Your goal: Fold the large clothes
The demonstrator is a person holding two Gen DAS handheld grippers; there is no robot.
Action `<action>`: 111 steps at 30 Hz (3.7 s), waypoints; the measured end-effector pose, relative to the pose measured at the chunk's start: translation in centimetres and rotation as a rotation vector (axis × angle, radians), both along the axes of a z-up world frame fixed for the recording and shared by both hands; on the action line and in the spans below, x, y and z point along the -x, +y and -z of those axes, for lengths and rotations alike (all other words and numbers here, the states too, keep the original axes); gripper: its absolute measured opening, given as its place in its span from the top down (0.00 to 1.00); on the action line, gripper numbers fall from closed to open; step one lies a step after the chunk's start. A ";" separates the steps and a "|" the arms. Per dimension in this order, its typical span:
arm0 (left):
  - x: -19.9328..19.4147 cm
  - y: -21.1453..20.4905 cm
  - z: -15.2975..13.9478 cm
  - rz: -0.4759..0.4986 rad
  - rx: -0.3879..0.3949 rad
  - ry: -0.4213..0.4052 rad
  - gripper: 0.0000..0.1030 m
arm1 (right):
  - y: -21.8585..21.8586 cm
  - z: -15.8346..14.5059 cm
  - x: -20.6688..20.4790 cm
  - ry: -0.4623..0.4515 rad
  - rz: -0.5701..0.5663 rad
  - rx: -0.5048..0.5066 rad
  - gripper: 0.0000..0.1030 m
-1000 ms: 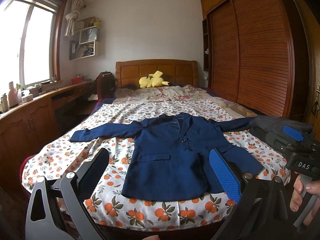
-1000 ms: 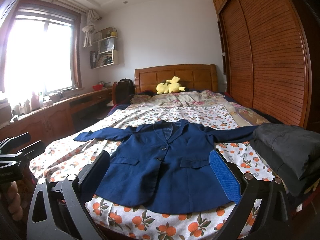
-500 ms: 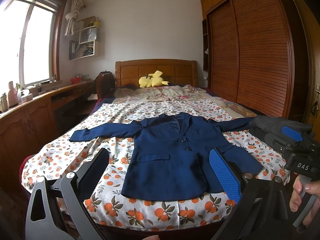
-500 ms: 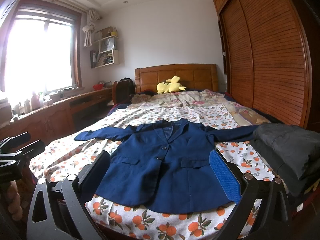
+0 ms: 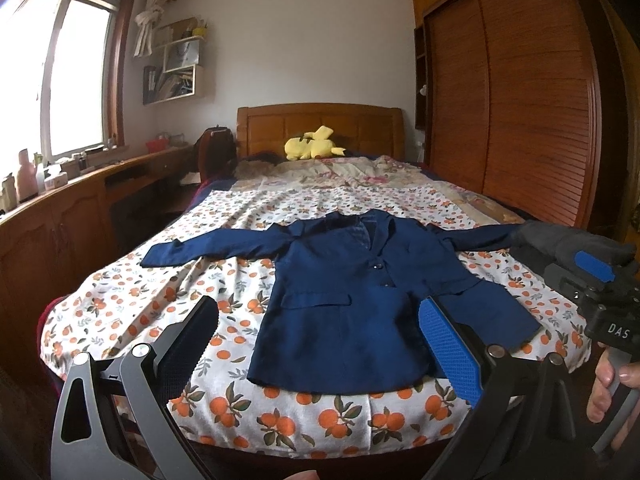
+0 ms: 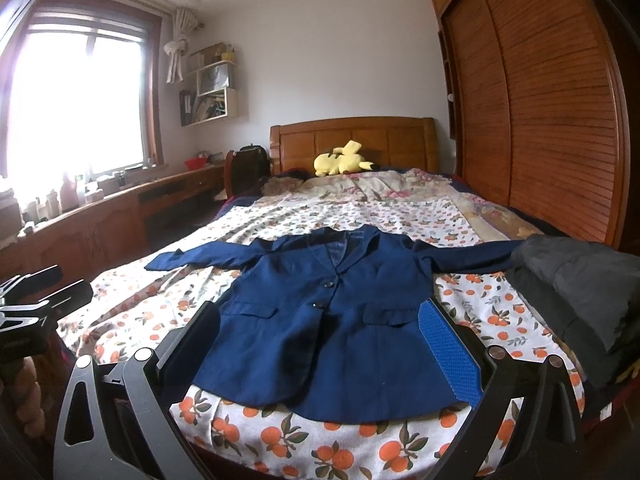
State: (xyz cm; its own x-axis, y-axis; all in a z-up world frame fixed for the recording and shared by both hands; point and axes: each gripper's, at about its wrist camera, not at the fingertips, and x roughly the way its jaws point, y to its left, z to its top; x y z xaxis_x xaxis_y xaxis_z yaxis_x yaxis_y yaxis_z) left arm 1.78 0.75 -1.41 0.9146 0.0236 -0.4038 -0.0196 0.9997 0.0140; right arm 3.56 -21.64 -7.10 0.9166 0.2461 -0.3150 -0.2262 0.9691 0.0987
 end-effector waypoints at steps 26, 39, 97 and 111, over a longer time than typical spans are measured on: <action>-7.3 8.6 5.5 -0.047 0.015 0.090 0.02 | 8.2 3.3 -11.5 0.018 -0.186 0.086 0.07; -15.8 14.6 8.5 -0.093 0.042 0.193 0.02 | 13.2 6.5 -21.9 0.088 -0.274 0.095 0.07; -50.8 26.2 12.1 -0.324 0.144 0.355 0.99 | 12.8 11.1 -29.1 0.170 -0.289 0.107 0.07; -49.4 6.8 6.0 -0.040 -0.042 0.290 0.99 | 3.2 8.8 -28.3 0.155 -0.096 0.094 0.07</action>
State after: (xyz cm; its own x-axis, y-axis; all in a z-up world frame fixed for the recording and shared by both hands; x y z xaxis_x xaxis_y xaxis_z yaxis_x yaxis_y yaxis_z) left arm 51.16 7.60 -7.44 0.7591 0.0801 -0.6461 -0.0485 0.9966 0.0666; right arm 31.88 -18.41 -15.94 0.8289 0.2929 -0.4766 -0.3074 0.9503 0.0493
